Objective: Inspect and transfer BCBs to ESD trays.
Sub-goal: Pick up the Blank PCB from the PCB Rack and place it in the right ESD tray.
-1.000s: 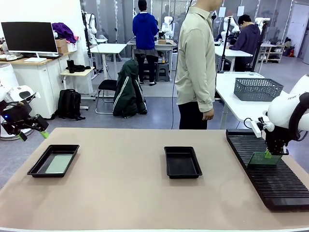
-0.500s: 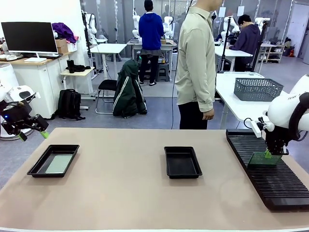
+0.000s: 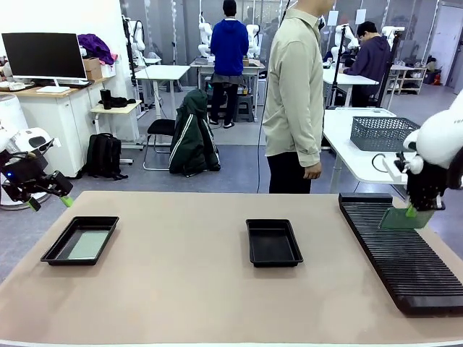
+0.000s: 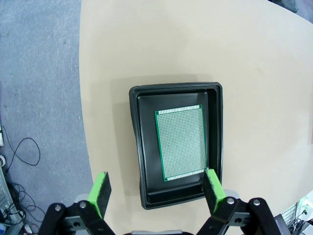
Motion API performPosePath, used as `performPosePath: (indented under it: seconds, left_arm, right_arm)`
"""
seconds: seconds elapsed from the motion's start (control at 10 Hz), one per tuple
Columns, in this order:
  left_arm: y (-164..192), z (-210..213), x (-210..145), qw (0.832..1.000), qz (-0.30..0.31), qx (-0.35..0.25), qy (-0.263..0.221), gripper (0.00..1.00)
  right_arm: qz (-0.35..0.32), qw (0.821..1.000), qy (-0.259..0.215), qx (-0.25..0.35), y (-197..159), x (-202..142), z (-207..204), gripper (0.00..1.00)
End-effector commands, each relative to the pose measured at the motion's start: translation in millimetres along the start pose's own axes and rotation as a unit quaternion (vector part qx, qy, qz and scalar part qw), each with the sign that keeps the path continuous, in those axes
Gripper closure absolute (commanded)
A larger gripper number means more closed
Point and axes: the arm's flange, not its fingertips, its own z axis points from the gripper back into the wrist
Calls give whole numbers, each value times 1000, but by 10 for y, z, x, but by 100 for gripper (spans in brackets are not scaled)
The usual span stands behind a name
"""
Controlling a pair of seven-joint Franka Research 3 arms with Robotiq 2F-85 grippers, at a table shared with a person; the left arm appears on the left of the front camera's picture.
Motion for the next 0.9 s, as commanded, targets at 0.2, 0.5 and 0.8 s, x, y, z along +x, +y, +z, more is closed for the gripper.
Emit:
performPosePath:
  seconds: [0.2, 0.5, 0.8]
  left_arm:
    - [1, -6, -12, 1000, 4, -1, -4, 0]
    - [1, -6, -12, 1000, 4, -1, -4, 0]
    - [1, -6, -12, 1000, 4, -1, -4, 0]
  right_arm:
    - [-29, 999, 39, 18, -110, 118, 1033, 98]
    - [-55, 998, 36, 17, -192, 110, 1694, 98]
    - [-81, 996, 21, 19, -264, 104, 2307, 98]
